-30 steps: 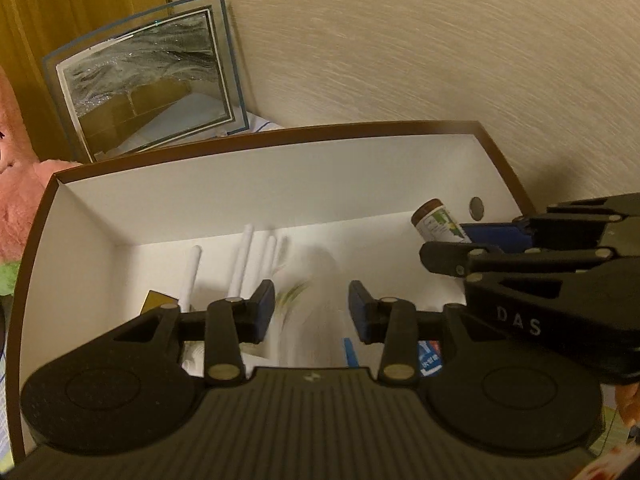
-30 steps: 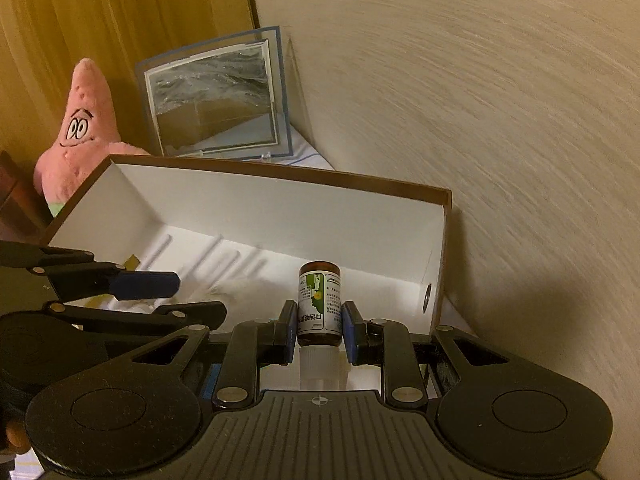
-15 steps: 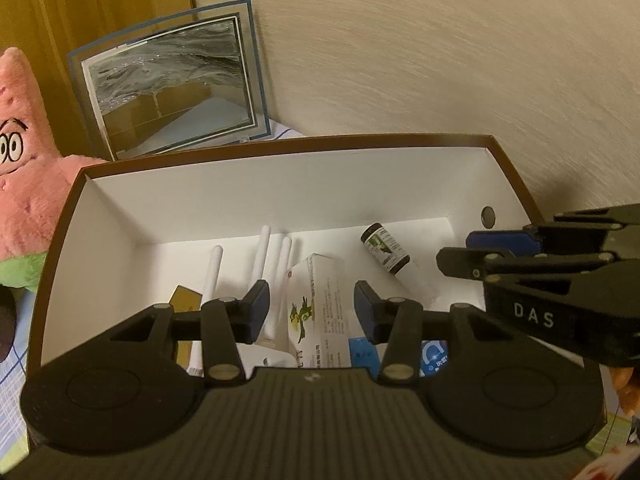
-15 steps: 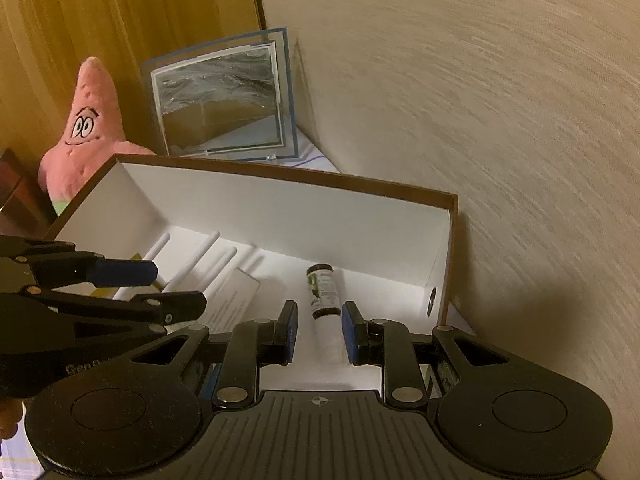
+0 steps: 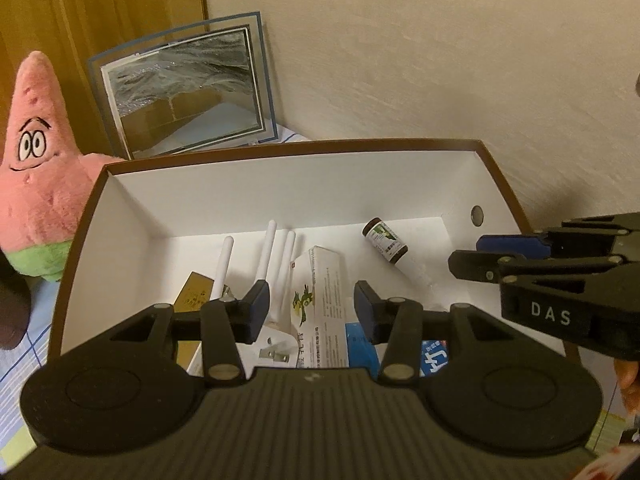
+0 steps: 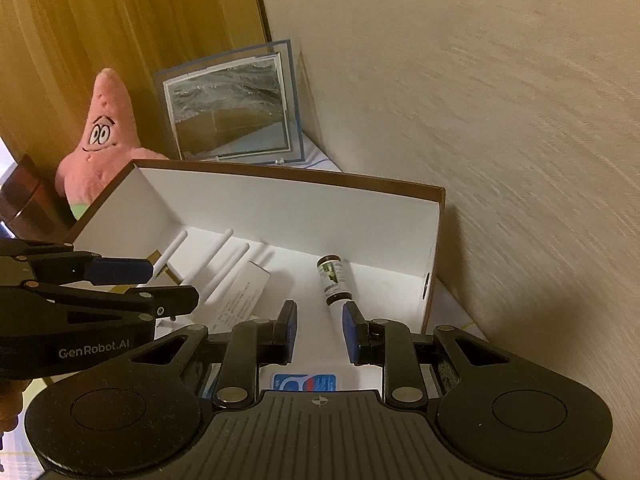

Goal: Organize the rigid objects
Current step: 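Open both grippers to drop medicine box and bottle into brown box, then withdraw both tools from the brown box back over the table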

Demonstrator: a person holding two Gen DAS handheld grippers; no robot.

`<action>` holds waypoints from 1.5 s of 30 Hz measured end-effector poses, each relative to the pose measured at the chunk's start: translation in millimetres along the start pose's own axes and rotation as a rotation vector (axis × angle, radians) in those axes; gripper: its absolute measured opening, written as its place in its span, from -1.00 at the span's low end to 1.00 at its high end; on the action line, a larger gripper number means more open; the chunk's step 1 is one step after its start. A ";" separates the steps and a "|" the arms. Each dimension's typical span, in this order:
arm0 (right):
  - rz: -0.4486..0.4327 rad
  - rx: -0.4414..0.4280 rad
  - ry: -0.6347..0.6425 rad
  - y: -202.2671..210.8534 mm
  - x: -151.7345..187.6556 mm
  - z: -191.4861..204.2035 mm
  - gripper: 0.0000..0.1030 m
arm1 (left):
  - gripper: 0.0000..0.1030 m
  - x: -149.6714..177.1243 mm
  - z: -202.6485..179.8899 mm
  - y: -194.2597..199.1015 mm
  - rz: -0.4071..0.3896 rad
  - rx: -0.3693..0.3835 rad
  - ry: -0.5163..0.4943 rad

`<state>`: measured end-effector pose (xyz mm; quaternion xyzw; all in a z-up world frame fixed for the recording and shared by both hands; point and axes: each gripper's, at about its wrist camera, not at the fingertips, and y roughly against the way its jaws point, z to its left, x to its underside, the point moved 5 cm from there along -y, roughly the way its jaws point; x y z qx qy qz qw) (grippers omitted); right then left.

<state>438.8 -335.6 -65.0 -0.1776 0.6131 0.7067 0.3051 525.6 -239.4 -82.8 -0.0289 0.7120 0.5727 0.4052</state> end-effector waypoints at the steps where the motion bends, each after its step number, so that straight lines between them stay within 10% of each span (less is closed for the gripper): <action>1: -0.002 -0.003 0.000 2.5 0.2 0.6 -0.58 | -0.18 0.4 -0.3 3.1 -0.003 -0.002 0.003; 11: -0.021 -0.054 0.000 34.7 12.2 11.6 -0.52 | -0.11 9.6 -2.2 46.8 -0.051 -0.010 0.052; 18: -0.045 -0.070 0.017 63.5 29.5 22.2 0.06 | -0.08 29.9 3.5 85.7 -0.082 -0.022 0.116; 45: -0.010 -0.199 0.137 140.8 113.7 82.8 0.10 | -0.07 145.9 8.0 209.6 -0.128 -0.135 0.265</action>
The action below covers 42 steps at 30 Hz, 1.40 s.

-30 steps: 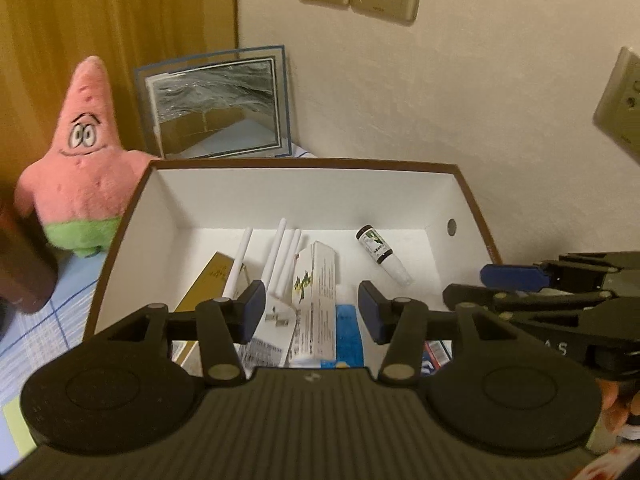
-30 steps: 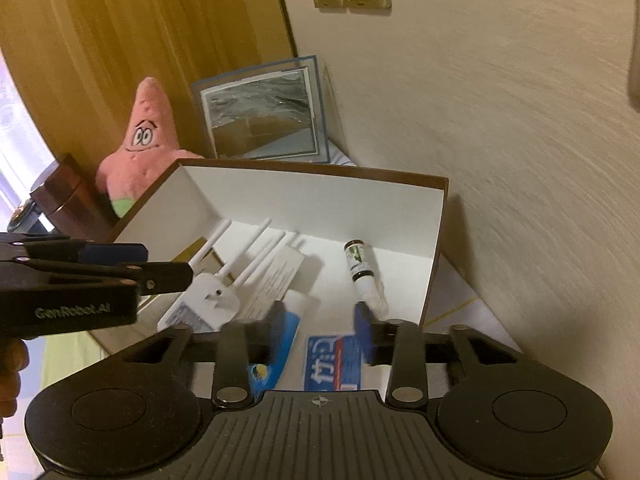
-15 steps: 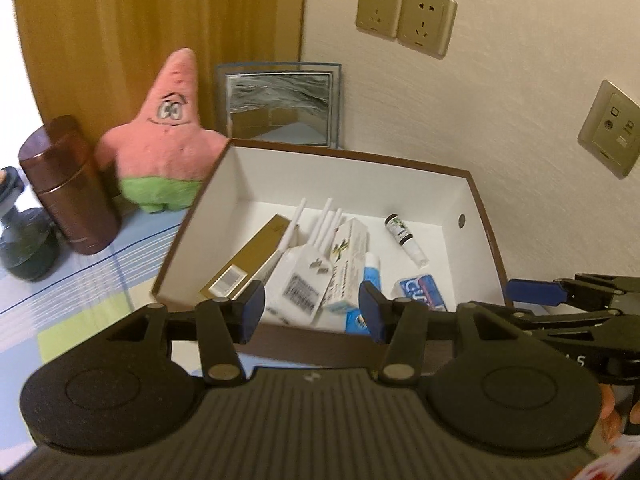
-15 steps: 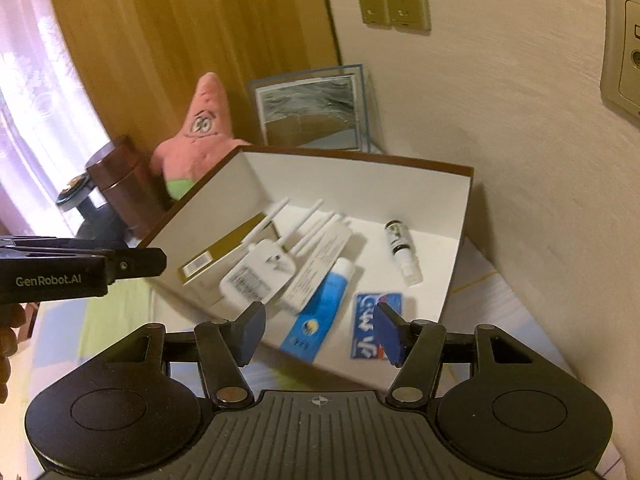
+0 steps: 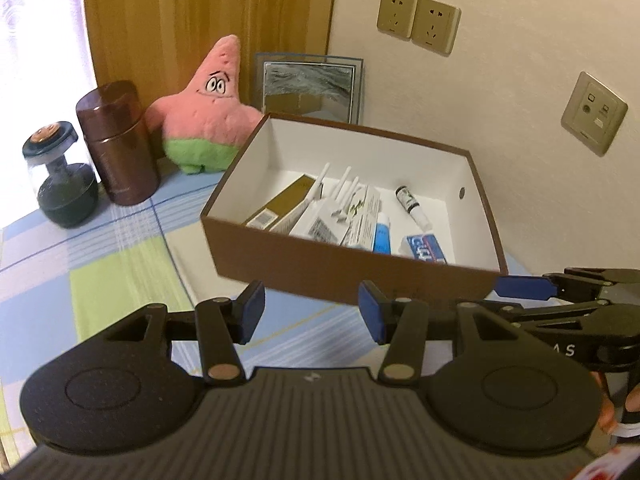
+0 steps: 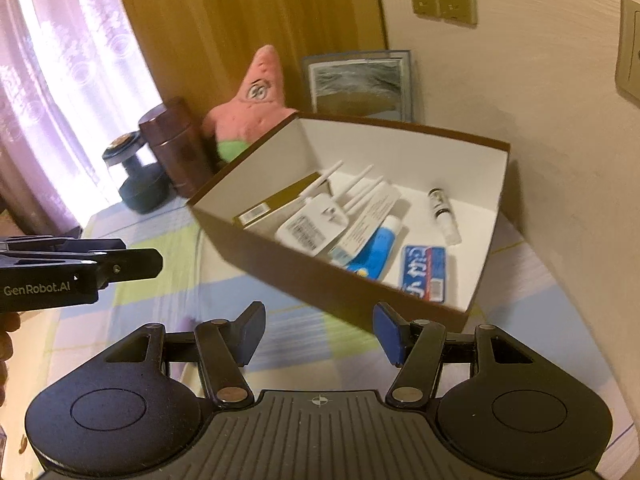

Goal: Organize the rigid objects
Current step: 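Withdraw both tools from the brown box back over the table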

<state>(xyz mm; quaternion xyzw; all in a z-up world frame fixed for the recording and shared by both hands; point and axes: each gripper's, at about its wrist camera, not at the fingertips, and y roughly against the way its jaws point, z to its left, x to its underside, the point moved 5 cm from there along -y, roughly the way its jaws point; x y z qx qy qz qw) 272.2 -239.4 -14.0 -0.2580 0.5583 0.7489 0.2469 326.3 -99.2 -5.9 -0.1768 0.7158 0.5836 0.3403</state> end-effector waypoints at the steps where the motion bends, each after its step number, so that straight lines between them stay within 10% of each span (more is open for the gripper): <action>1: 0.003 -0.005 0.004 1.6 2.6 3.5 0.10 | -0.07 3.8 1.2 3.2 0.001 -0.002 0.003; 42: 0.241 -0.202 0.204 -56.4 117.7 94.5 0.09 | -0.07 160.8 72.2 19.3 0.197 -0.150 0.204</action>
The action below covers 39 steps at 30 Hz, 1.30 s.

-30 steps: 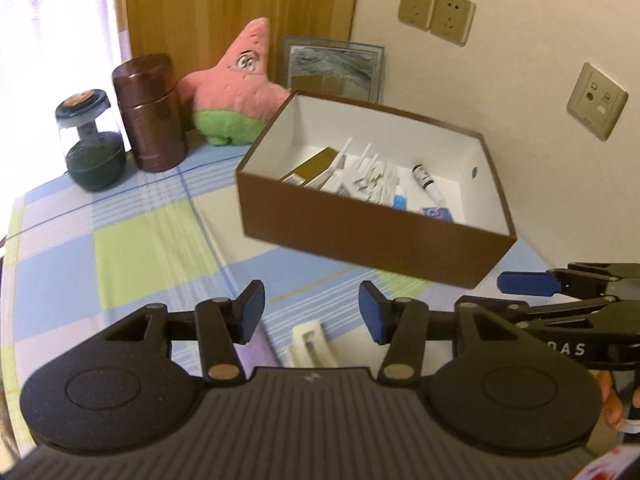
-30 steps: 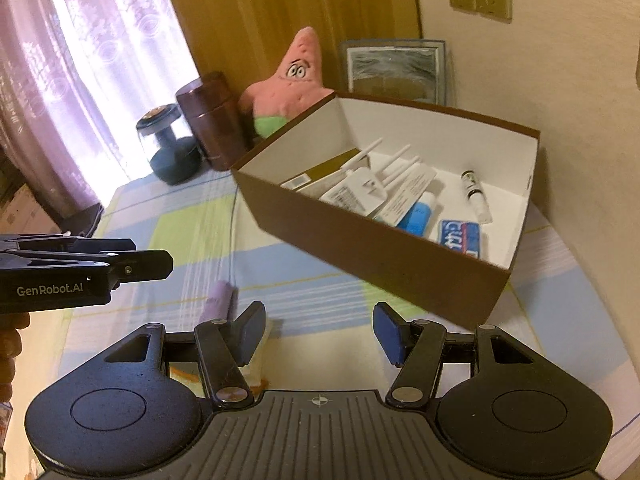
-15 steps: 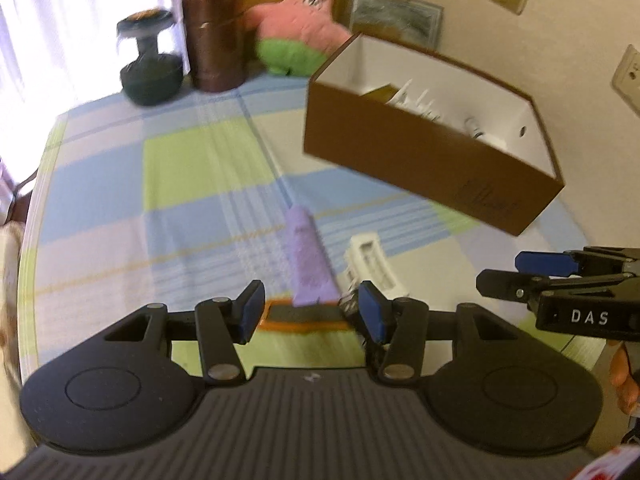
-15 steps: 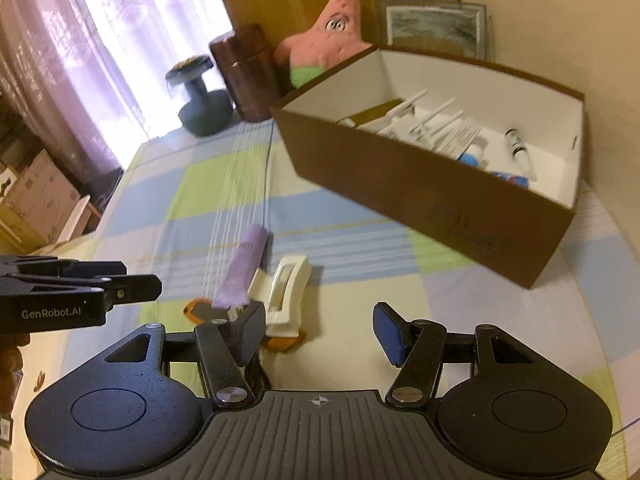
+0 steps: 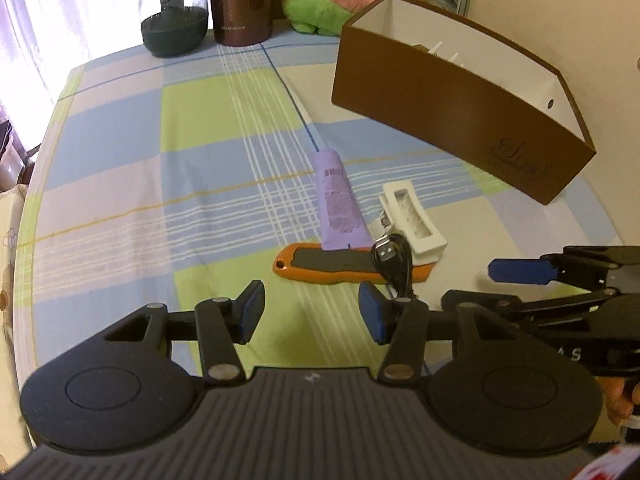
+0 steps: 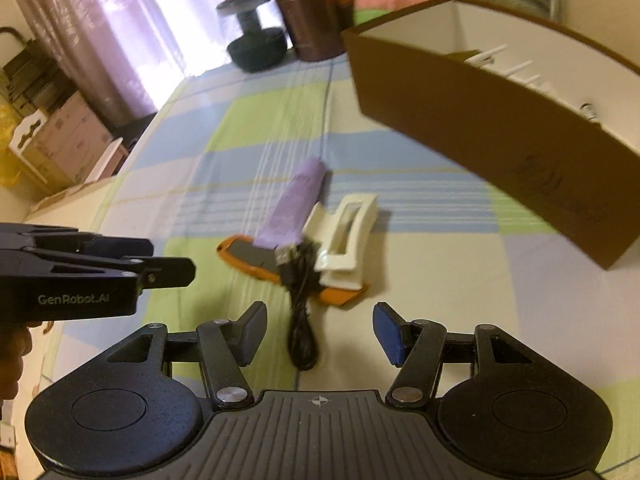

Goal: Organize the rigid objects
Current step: 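Withdraw both tools from the brown box back over the table, then close right gripper on the black cable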

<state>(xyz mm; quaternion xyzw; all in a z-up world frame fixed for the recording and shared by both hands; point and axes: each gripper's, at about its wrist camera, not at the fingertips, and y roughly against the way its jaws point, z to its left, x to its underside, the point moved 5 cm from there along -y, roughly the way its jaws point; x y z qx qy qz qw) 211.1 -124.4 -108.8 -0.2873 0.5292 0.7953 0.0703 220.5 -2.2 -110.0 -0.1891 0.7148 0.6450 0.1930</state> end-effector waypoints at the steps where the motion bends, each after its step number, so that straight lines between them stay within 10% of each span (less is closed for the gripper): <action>1: 0.000 -0.009 0.006 -2.4 1.0 2.2 0.09 | -0.07 1.1 0.6 -1.3 0.003 0.000 0.001; 10: 0.020 -0.032 0.045 -23.3 3.3 12.1 -0.35 | -0.07 8.5 3.3 -15.5 0.024 0.003 -0.001; 39: 0.088 -0.013 0.050 -65.0 2.4 12.6 -0.79 | -0.08 9.2 16.7 -38.9 0.073 0.001 -0.016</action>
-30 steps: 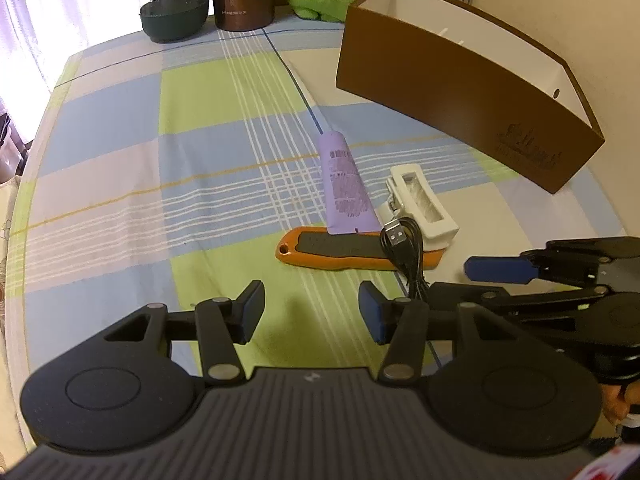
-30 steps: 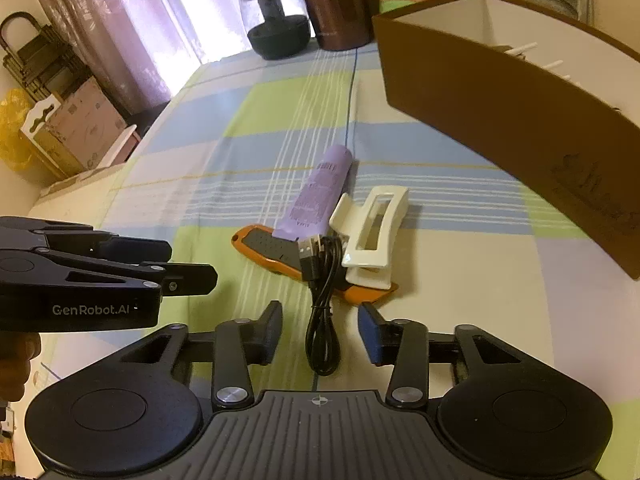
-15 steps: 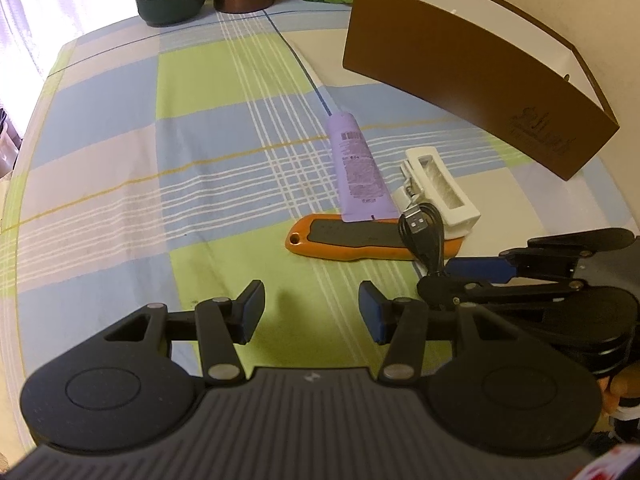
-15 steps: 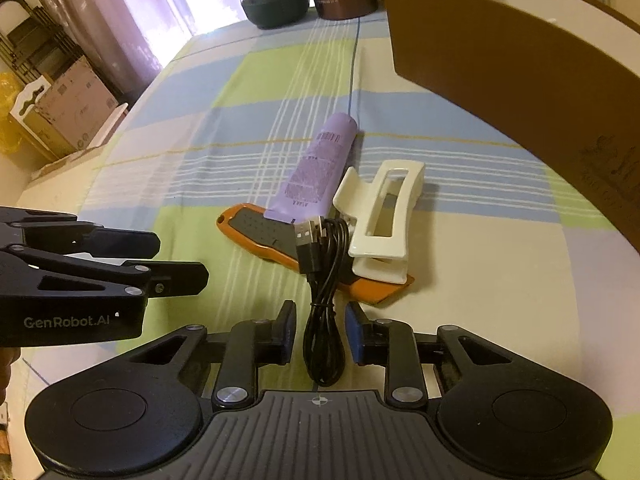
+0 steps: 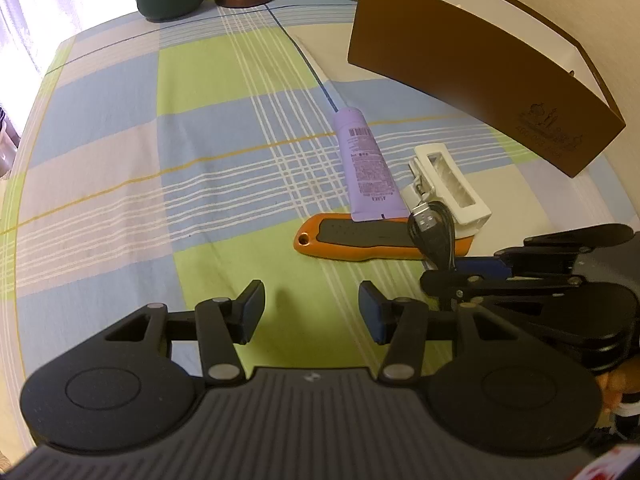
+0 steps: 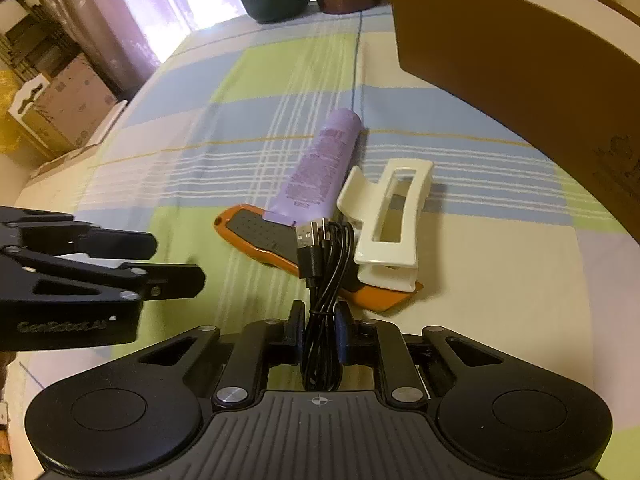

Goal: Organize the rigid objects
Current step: 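Close right gripper on the black cable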

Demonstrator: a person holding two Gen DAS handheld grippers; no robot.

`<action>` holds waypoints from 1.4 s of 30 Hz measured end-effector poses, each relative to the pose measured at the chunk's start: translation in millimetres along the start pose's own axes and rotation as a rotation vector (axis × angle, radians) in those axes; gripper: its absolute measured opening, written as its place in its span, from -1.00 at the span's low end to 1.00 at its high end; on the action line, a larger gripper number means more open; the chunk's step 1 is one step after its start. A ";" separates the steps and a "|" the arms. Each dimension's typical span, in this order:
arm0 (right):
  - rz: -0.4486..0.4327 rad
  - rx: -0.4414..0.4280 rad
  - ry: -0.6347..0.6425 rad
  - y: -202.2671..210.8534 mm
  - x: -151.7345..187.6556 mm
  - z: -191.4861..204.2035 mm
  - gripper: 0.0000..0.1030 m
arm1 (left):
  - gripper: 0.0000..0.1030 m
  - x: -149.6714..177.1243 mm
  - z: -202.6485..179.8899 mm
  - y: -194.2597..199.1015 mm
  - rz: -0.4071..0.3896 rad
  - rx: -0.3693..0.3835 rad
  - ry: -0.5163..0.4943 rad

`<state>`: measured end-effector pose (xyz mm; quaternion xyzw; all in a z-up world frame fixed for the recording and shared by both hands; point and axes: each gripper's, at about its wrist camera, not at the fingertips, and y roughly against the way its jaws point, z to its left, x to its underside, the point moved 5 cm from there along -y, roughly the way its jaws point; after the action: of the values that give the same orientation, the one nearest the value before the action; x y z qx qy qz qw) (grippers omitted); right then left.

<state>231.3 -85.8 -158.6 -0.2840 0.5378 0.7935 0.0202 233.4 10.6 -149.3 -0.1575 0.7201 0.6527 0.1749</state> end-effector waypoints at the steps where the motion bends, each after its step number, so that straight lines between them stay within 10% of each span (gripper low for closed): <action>1: -0.010 -0.001 0.005 3.0 -0.5 0.8 -0.79 | -0.08 -0.3 -0.6 0.2 -0.002 0.001 -0.001; 21: -0.228 0.050 -0.083 71.5 -37.7 -31.2 -0.83 | -0.07 -32.5 -19.3 -5.8 -0.054 0.036 -0.063; 42: -0.215 0.161 -0.244 69.1 -40.0 -102.8 -0.82 | -0.08 -83.9 -39.5 -60.7 -0.025 0.082 -0.106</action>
<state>285.6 -192.8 -108.3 -0.2388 0.5597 0.7698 0.1927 333.8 -34.8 -161.2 -0.1242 0.7338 0.6281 0.2272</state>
